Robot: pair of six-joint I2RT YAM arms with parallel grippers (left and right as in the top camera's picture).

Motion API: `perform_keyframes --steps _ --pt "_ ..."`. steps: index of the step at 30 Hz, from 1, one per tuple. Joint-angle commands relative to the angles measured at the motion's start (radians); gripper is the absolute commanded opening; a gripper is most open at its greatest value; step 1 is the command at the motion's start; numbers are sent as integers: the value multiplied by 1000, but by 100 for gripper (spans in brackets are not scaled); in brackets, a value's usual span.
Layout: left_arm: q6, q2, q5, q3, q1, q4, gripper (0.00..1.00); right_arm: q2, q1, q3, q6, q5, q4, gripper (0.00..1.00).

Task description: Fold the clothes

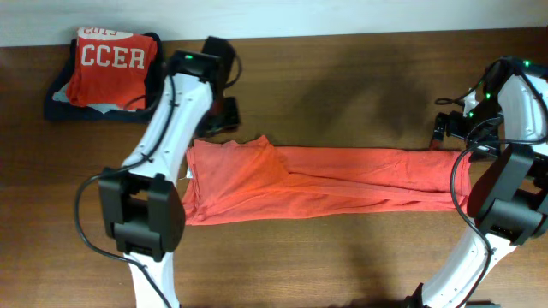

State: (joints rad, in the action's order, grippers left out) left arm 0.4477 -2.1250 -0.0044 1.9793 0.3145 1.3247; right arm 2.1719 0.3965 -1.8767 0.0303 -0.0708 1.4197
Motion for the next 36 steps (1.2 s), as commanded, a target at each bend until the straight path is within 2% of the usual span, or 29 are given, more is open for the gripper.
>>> perform_keyframes --steps 1,4,10,11,12,13,14,15,18,21,22,25,27,29,30,31,34,36 --pt "15 1 101 3 57 -27 41 -6 3 -13 -1 -4 0 99" --pt "15 -13 102 2 111 -51 34 -6 3 -13 -1 -5 0 99" --pt "16 -36 102 1 229 -136 34 -6 3 -13 -1 -4 0 99" --pt "16 -41 102 1 248 -150 39 -6 3 -13 -1 -5 0 99" --pt "16 -42 102 1 271 -167 50 -6 3 -13 -1 -4 0 99" --pt "16 -46 102 1 288 -175 63 -6 3 -13 -1 -5 0 99" --pt "16 -47 102 1 304 -181 86 -6 3 -13 -1 -5 0 99" --pt "15 -49 102 1 321 -183 99 -6 3 -13 -1 -4 0 99" --pt "15 -51 99 1 362 -182 99 -6 3 -13 -1 -5 0 99" --pt "16 -52 -71 1 391 -225 99 -6 3 -13 -1 -4 0 99" --pt "24 -52 -71 1 395 -242 99 -6 3 -13 -1 -5 0 99" --pt "218 -52 55 1 401 -261 99 -6 3 -13 -1 -4 0 99" --pt "350 -52 75 1 402 -254 99 -6 3 -13 -1 -4 0 99" --pt "572 -52 21 1 411 -209 91 -6 3 -13 -1 -4 0 99" --pt "684 -53 -11 1 417 -176 82 -6 3 -13 -1 -4 0 99" --pt "753 -56 -31 1 424 -137 80 -6 3 -13 -1 -4 0 99" --pt "799 -72 -29 1 428 -112 68 -6 3 -13 -1 -4 0 99" --pt "799 -94 -29 1 430 -111 67 -6 3 -13 -1 -4 0 99"
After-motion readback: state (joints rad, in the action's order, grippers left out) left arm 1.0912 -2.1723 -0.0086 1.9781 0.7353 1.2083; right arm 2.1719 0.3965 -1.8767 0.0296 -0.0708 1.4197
